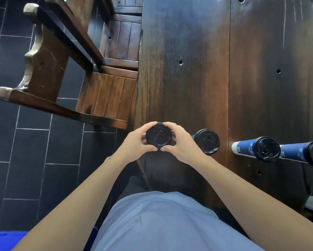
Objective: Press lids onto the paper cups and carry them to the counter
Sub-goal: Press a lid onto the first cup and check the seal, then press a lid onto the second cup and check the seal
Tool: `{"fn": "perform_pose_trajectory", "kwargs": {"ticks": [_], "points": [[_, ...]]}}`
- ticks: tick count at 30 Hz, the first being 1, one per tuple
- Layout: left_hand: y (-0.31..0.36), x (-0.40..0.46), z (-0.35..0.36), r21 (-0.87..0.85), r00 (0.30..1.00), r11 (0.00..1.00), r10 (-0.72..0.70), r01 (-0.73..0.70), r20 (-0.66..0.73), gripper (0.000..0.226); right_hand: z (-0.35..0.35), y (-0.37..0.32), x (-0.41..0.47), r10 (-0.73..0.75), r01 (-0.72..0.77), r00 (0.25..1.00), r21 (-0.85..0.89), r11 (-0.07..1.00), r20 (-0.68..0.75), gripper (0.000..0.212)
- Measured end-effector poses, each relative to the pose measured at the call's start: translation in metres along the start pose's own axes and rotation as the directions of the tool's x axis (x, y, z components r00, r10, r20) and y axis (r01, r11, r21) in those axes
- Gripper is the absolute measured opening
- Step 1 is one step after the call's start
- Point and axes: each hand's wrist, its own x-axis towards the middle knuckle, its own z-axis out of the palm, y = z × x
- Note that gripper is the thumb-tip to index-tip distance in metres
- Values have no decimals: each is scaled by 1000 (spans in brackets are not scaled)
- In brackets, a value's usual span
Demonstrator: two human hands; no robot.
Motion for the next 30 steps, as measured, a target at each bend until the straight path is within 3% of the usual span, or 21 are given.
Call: {"fn": "perform_pose_trajectory", "kwargs": {"ticks": [11, 16, 20, 25, 30], "points": [[-1, -1, -1, 3, 1000, 1000, -10, 10, 16, 86, 3, 1, 0, 49, -49, 999, 5, 999, 13, 78], [13, -9, -6, -12, 1000, 1000, -11, 11, 27, 109, 0, 2, -1, 75, -76, 996, 8, 997, 40, 99], [22, -17, -17, -22, 998, 1000, -6, 5, -69, 118, -13, 2, -13, 70, -70, 998, 23, 997, 1, 101], [40, -31, -10, 102, 957, 984, 168, -148, -234, 101, -32, 7, -41, 62, -56, 991, 52, 997, -120, 92], [70, -44, 28, 150, 893, 914, 402, -377, -205, 77, -60, 21, -73, 62, -49, 971, 64, 997, -231, 80]]}}
